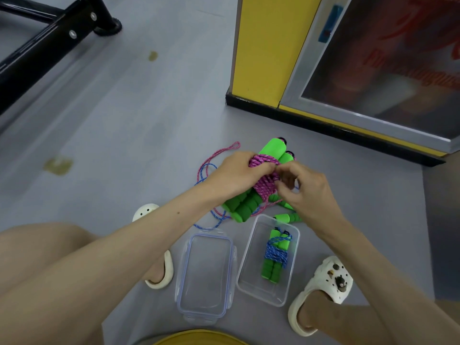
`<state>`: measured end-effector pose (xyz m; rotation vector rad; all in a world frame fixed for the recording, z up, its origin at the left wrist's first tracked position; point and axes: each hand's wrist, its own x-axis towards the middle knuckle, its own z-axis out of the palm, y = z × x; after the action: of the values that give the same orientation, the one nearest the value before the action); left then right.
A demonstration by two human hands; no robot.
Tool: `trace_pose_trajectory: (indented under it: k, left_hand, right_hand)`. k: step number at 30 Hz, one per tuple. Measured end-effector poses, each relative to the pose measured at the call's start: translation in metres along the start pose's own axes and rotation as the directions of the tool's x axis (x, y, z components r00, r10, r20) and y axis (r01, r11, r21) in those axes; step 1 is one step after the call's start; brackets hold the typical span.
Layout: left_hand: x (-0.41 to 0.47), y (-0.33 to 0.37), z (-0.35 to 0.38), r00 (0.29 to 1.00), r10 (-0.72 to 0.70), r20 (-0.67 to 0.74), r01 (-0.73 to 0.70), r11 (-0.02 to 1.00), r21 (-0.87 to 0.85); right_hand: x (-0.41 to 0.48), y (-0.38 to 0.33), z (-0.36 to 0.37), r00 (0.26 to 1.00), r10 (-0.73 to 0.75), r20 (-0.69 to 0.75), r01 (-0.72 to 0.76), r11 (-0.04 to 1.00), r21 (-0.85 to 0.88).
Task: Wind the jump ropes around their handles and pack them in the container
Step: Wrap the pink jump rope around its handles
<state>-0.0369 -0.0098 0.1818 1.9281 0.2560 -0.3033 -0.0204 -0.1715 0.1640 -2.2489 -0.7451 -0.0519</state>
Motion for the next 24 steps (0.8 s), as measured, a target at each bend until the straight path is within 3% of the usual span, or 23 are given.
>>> trace_pose_trajectory:
  k: [4, 7, 18, 24]
  left_hand:
    - [-0.002, 0.004, 0.003, 0.999, 0.019, 0.034, -0.018, 0.999, -0.033]
    - [-0.003, 0.004, 0.005, 0.999, 0.004, 0.047, 0.001, 0.995, -0.099]
    - [-0.005, 0.005, 0.017, 0.994, -0.112, 0.009, 0.113, 0.991, -0.078]
    - [-0.011, 0.009, 0.026, 0.993, -0.114, 0.011, 0.115, 0.985, -0.132]
  right_hand:
    - [-0.005, -0.002, 0.002, 0.997, 0.009, -0.08, -0.017, 0.994, -0.108]
    - [-0.003, -0.003, -0.002, 0.99, 0.028, -0.136, -0.04, 0.995, -0.093]
    - [-0.012, -0.007, 0.005, 0.984, 0.028, -0.173, -0.058, 0.983, -0.173]
    - [-0.007, -0.011, 0.002, 0.953, 0.15, -0.265, -0.196, 0.968, -0.158]
